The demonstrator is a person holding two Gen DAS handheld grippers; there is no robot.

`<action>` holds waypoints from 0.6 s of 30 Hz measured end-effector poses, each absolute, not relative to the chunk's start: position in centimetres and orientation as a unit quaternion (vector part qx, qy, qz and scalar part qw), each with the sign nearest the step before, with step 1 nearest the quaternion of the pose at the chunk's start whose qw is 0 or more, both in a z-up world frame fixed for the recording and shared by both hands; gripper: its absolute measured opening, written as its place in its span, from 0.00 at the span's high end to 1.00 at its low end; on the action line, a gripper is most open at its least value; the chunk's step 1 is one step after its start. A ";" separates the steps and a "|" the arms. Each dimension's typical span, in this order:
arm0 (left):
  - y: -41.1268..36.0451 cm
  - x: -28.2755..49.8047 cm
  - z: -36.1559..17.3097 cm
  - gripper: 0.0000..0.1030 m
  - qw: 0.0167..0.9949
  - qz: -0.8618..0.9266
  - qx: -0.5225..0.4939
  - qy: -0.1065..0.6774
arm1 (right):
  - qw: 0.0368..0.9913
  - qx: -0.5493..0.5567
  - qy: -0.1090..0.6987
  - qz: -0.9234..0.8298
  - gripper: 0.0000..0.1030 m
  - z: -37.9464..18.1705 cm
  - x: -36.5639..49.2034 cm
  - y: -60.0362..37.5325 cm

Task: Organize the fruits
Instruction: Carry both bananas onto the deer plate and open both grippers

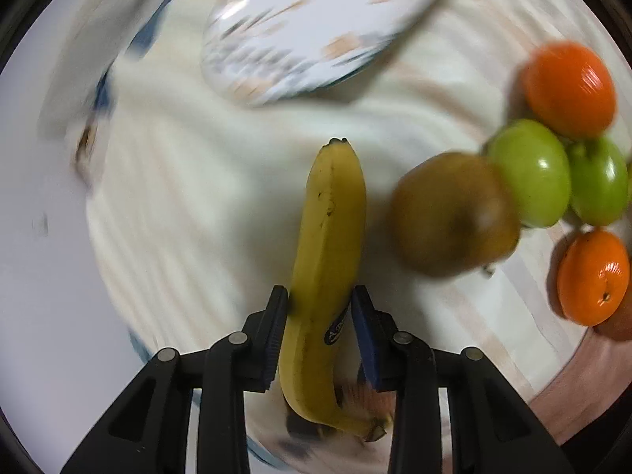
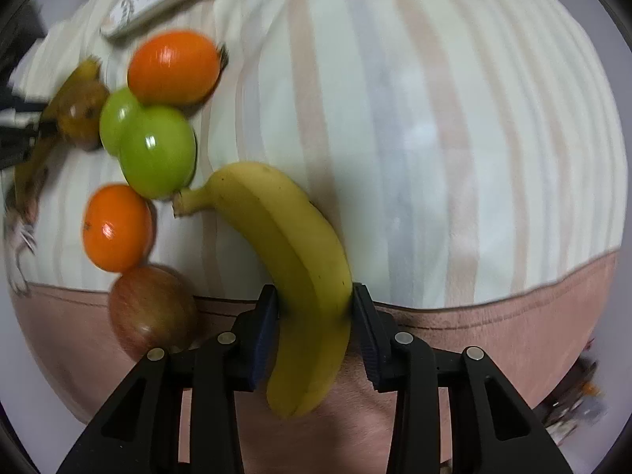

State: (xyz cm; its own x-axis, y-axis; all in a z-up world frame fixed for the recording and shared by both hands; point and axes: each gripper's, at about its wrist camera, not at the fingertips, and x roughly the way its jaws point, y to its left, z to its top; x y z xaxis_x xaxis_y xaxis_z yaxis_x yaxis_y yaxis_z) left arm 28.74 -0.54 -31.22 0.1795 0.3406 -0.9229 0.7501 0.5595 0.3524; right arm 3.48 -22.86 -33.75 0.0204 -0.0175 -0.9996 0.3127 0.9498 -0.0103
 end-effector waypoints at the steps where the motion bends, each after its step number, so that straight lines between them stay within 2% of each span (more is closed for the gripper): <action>1: 0.9 29.1 -30.9 0.71 0.628 -0.142 0.406 0.648 | 0.711 0.119 0.681 -0.128 0.61 -33.1 3.1 -23.0; 6: 6.5 28.5 -30.6 0.72 0.629 -0.125 0.290 0.710 | 0.718 0.214 0.641 -0.165 0.61 -31.0 1.8 -24.9; 10: 8.2 28.6 -32.0 0.66 0.640 -0.120 0.275 0.708 | 0.683 0.252 0.668 -0.152 0.59 -33.3 2.4 -25.1; 14: 9.0 29.2 -33.3 0.66 0.654 -0.115 0.264 0.700 | 0.683 0.214 0.681 -0.153 0.59 -35.0 3.9 -24.8; 18: 8.7 26.8 -31.6 0.68 0.679 -0.122 0.251 0.679 | 0.695 0.196 0.671 -0.165 0.61 -34.5 3.8 -23.2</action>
State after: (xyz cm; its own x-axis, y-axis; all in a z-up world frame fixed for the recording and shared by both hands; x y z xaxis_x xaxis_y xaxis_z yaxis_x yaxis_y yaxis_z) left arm 26.82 8.71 -31.62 0.0486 0.1749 -0.9834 0.5065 0.8442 0.1752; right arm 3.82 -23.18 -34.55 0.0438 0.0335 -0.9985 0.4935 0.8682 0.0508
